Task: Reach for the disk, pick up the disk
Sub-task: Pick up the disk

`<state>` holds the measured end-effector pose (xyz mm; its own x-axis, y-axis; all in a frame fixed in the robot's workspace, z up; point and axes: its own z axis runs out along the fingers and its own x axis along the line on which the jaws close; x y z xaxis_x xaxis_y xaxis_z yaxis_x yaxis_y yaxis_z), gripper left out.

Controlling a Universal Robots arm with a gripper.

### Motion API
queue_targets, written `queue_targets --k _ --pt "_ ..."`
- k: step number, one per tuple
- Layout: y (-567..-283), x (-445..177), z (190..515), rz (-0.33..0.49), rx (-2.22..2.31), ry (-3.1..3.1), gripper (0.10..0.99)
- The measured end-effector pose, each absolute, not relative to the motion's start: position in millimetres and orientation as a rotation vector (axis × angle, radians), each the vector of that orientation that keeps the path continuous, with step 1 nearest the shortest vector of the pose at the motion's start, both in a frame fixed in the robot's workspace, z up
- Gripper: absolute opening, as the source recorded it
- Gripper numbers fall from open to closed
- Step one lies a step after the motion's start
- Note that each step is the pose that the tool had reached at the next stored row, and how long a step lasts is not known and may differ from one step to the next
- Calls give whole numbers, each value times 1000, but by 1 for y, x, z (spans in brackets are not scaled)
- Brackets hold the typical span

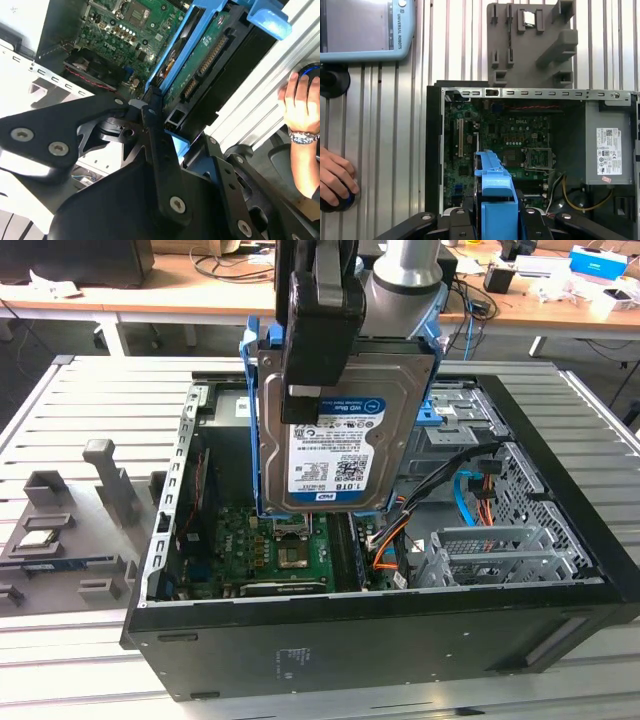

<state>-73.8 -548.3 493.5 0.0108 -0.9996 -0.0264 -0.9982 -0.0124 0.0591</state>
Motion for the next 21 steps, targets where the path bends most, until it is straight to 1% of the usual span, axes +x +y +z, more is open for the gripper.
queue_targets --k 9,14,21 --pt "-565 -74 482 -94 2217 -2191 369" --pt "-567 -74 474 -94 2216 -2191 369" --pt "-567 -73 474 -94 2216 -2190 369"
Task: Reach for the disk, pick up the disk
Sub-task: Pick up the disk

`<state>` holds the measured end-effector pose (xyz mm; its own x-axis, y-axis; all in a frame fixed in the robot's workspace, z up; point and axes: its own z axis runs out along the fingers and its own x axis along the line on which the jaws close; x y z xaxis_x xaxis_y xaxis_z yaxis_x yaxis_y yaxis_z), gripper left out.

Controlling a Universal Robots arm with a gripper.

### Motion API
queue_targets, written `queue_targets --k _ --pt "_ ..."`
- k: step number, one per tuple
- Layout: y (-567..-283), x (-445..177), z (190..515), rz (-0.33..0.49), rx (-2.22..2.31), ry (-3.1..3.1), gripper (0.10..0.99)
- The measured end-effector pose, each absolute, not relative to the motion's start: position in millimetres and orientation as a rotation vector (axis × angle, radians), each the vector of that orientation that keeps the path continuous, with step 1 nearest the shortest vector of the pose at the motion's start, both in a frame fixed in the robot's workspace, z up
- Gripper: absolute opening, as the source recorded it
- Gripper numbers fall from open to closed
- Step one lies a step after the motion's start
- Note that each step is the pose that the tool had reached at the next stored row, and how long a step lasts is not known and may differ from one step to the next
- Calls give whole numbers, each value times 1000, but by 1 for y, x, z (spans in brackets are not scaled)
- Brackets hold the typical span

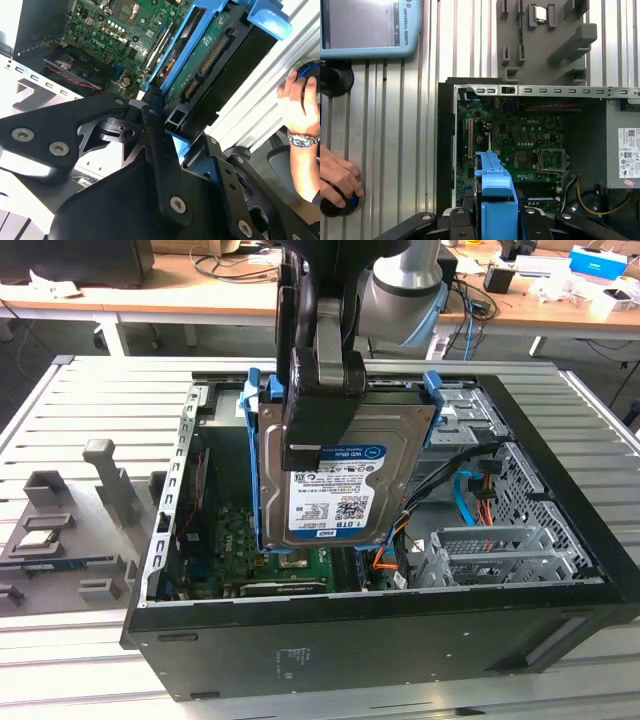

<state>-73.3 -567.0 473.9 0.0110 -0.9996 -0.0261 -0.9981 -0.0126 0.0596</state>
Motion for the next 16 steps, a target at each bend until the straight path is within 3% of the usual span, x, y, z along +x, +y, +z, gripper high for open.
queue_targets --k 16 --pt "-567 -12 474 -95 2216 -2190 369"
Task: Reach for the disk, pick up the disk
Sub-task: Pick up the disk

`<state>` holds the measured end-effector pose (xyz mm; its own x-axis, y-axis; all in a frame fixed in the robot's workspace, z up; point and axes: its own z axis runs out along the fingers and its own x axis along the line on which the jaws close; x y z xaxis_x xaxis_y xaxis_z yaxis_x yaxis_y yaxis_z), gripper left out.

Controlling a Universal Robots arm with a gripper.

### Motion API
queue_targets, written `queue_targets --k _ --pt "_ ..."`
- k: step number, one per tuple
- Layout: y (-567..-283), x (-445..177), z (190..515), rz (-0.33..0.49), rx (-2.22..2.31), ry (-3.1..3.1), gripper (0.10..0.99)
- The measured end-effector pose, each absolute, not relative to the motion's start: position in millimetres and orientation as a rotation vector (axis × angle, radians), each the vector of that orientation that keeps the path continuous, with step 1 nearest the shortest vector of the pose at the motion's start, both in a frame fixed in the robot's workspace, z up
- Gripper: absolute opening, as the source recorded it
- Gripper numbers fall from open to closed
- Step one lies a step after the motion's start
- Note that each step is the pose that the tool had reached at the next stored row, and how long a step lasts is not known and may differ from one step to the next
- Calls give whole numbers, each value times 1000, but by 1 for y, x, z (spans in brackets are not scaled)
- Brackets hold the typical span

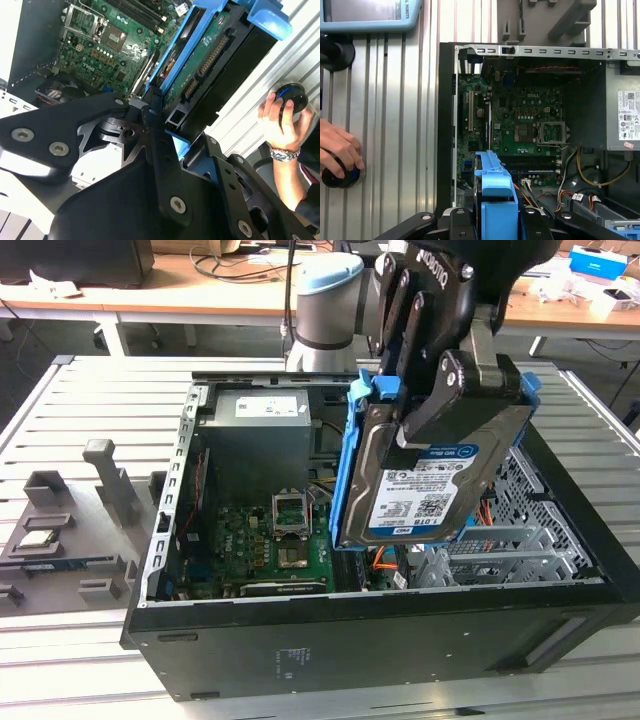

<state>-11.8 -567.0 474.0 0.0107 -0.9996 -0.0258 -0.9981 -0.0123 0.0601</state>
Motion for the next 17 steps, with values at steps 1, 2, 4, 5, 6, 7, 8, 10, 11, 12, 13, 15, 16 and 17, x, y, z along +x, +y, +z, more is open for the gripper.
queue_targets --k 1,2,4,5,6,7,8,10,11,12,13,15,16,17 --pt "-567 -8 474 -95 2216 -2190 369" --pt "-567 -1 474 -95 2216 -2190 369" --pt "-567 6 474 -95 2216 -2190 369" --pt "-567 12 474 -95 2216 -2190 369" --pt "-567 18 474 -95 2216 -2190 369" --pt "-567 21 474 -95 2216 -2190 369" --pt "-567 24 474 -95 2216 -2190 369" --pt "-567 32 474 -95 2216 -2190 369" --pt "-567 34 474 -95 2216 -2190 369" --pt "-567 38 474 -95 2216 -2190 369" --pt "-567 40 474 -95 2216 -2190 369" --pt "-567 47 474 -95 2216 -2190 369" --pt "-567 51 474 -95 2216 -2190 369" --pt "-567 55 474 -95 2216 -2190 369"
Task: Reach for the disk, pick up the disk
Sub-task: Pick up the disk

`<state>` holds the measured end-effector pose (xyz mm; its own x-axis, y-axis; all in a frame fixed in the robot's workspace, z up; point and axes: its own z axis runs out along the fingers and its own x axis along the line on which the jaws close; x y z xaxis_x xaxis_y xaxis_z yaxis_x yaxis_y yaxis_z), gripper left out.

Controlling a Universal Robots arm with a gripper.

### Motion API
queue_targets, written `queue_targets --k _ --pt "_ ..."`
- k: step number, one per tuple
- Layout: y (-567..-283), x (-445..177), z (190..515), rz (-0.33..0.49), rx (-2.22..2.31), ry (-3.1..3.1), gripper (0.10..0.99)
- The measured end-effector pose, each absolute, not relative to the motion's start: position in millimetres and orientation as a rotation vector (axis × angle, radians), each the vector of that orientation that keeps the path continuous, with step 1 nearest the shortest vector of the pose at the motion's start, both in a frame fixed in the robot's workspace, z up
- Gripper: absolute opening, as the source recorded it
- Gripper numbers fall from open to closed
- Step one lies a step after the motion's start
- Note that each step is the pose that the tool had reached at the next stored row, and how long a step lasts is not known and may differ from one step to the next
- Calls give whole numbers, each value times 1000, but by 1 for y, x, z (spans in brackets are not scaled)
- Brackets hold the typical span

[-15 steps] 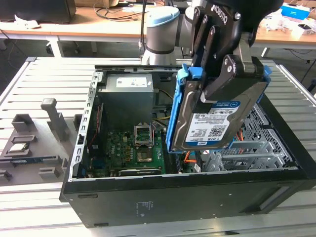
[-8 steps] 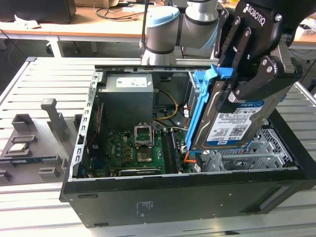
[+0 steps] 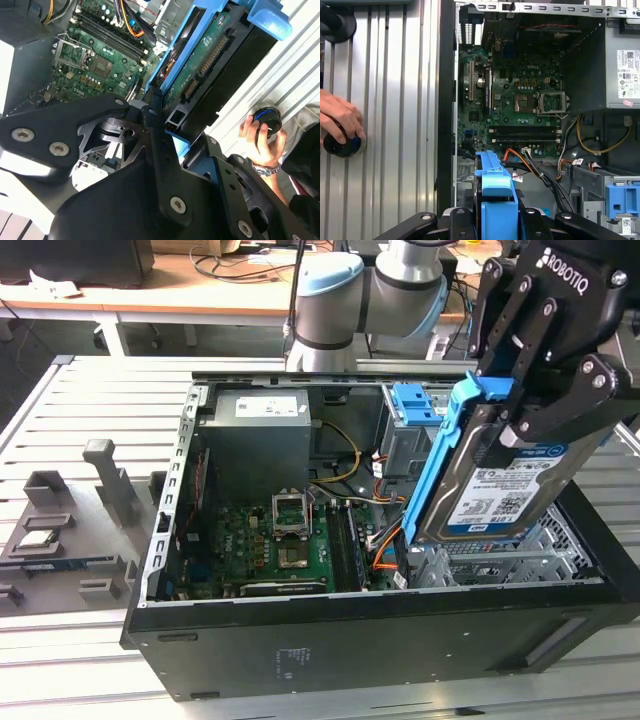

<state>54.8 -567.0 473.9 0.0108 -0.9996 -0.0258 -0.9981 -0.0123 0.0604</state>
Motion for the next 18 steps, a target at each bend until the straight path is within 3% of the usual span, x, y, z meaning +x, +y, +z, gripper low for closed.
queue_targets --k 18 --pt "-567 106 474 -95 2216 -2190 369"
